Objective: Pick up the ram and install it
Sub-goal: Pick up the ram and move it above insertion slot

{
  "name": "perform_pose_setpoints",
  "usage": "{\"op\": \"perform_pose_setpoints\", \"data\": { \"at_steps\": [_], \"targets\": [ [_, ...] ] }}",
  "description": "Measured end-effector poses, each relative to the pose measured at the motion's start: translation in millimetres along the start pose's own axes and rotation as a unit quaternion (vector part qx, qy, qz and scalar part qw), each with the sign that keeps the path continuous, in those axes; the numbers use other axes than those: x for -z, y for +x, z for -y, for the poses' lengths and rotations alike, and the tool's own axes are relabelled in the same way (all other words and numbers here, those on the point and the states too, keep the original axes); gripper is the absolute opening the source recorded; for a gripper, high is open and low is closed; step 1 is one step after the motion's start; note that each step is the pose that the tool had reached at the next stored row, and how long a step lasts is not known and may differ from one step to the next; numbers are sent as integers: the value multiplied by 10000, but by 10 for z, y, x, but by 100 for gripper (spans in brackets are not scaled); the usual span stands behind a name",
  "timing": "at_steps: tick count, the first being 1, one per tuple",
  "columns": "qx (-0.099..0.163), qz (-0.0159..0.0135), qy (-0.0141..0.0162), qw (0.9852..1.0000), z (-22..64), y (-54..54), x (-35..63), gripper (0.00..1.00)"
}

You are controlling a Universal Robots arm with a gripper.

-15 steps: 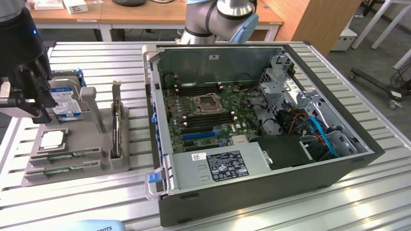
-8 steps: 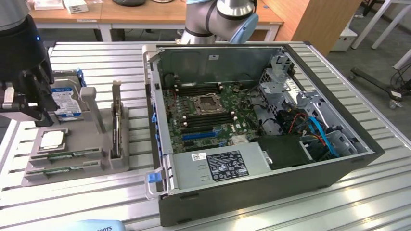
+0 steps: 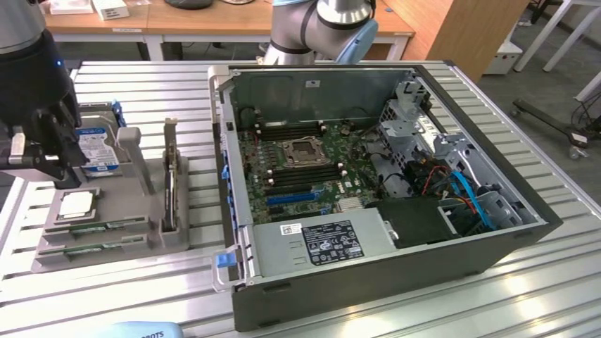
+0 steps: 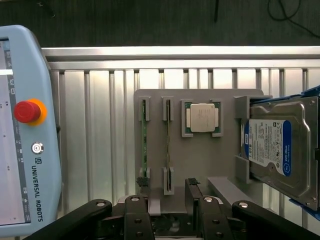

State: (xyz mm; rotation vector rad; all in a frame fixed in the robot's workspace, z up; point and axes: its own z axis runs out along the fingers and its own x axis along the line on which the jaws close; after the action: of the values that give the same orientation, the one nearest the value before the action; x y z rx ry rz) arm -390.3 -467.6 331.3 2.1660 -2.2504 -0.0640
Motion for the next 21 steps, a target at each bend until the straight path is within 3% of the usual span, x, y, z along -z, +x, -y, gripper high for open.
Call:
{"op": "perform_pose_setpoints", "data": {
  "at_steps": [7,21],
  "targets": [
    [56,0,66,10000,1,0,-16,41],
    [79,-1,69,9999,5,2,-113,41]
  ]
}}
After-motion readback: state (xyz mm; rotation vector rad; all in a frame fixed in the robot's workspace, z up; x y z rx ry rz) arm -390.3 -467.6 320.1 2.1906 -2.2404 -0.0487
